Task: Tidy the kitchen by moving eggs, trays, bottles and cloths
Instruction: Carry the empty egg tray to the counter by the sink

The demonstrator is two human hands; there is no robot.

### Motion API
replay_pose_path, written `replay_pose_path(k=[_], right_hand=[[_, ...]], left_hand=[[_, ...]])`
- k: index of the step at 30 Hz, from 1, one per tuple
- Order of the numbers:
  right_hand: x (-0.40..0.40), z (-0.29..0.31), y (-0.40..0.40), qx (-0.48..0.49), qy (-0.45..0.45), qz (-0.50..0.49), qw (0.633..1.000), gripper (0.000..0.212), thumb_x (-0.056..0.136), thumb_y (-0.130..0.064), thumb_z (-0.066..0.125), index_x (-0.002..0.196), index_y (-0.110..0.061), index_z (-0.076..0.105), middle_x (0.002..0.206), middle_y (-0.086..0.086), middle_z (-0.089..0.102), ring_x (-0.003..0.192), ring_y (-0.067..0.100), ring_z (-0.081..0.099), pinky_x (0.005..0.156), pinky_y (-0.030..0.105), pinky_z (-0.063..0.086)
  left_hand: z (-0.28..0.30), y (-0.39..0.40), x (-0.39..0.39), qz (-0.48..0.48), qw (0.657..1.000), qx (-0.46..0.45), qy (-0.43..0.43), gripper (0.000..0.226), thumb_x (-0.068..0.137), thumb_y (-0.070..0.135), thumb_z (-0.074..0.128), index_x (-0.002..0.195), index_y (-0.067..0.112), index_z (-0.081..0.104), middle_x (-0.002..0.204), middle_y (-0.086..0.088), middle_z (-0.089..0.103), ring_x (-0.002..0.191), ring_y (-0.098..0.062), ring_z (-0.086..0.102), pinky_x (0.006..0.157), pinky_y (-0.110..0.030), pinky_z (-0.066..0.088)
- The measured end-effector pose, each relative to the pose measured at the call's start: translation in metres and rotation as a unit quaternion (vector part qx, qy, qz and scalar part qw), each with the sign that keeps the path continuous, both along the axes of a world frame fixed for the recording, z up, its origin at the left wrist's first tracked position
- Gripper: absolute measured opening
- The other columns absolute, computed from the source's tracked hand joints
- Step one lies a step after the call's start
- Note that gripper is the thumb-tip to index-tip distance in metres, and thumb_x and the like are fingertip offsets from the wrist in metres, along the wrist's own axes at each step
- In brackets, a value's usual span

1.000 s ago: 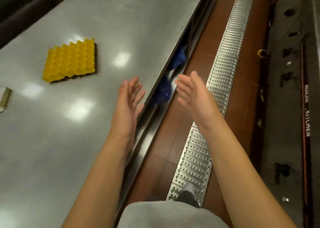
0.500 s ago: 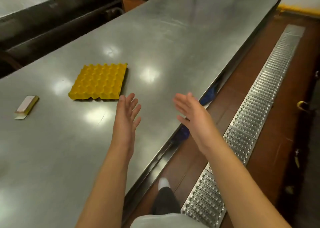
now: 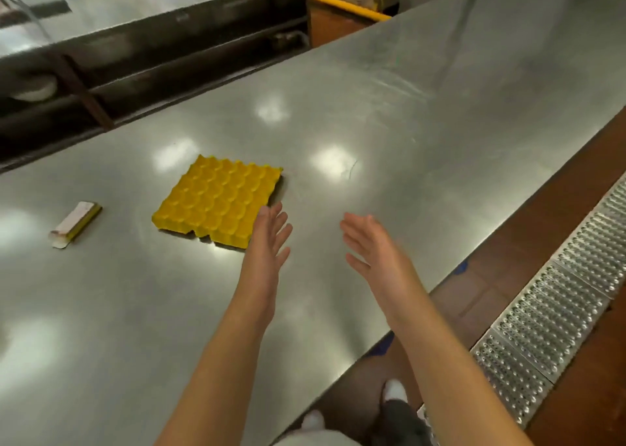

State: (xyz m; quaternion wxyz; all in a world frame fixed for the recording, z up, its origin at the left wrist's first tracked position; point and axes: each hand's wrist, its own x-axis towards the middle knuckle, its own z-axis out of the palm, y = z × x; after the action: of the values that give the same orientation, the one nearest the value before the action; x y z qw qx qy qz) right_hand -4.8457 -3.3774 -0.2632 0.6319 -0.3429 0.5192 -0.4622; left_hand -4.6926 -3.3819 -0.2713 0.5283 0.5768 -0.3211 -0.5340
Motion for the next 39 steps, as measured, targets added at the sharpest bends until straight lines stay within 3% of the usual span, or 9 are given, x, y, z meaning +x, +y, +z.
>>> replay_pose_path(k=[10,17,29,34,39], right_hand=[[0.003,0.011,-0.107,0.037,-0.068,0.21,0.975,0.049,0.104,-0.041,0.037,0.143,-0.015,0.049,0.145,0.002,0.053,0.134,0.016,0.048,0.108,0.035,0.04],[0.03,-0.004,-0.113,0.062,-0.043,0.307,0.949,0.051,0.106,-0.041,0.03,0.148,-0.015,0.042,0.152,0.002,0.046,0.138,0.018,0.045,0.115,0.043,0.036],[0.088,-0.052,-0.148,0.095,0.033,0.296,0.95,0.05,0.105,-0.041,0.034,0.147,-0.015,0.044,0.151,0.003,0.047,0.137,0.021,0.046,0.115,0.045,0.036],[0.112,-0.078,-0.161,0.122,0.049,0.278,0.951,0.05,0.104,-0.044,0.037,0.144,-0.015,0.047,0.148,0.004,0.05,0.134,0.021,0.049,0.113,0.044,0.039],[0.132,-0.103,-0.168,0.153,0.068,0.264,0.95,0.052,0.103,-0.042,0.041,0.145,-0.013,0.046,0.146,0.007,0.051,0.131,0.023,0.051,0.106,0.04,0.043]], left_hand=[[0.003,-0.019,-0.016,0.205,0.977,0.043,-0.025,0.056,0.103,0.056,0.027,0.148,0.028,0.045,0.146,0.006,0.053,0.129,-0.011,0.053,0.115,-0.042,0.036],[-0.009,0.004,0.013,0.316,0.947,0.057,-0.003,0.054,0.104,0.055,0.029,0.144,0.026,0.05,0.143,0.003,0.056,0.122,-0.009,0.058,0.1,-0.036,0.044],[-0.069,-0.03,0.075,0.328,0.936,0.124,0.025,0.053,0.106,0.05,0.027,0.148,0.023,0.045,0.151,-0.003,0.049,0.134,-0.02,0.051,0.114,-0.044,0.038],[-0.095,-0.061,0.101,0.298,0.938,0.168,0.055,0.061,0.104,0.052,0.036,0.153,0.017,0.038,0.155,-0.007,0.043,0.138,-0.024,0.047,0.116,-0.047,0.037],[-0.133,-0.097,0.123,0.281,0.935,0.211,0.048,0.067,0.096,0.059,0.052,0.149,0.019,0.041,0.132,0.0,0.051,0.12,-0.02,0.053,0.107,-0.046,0.046]])
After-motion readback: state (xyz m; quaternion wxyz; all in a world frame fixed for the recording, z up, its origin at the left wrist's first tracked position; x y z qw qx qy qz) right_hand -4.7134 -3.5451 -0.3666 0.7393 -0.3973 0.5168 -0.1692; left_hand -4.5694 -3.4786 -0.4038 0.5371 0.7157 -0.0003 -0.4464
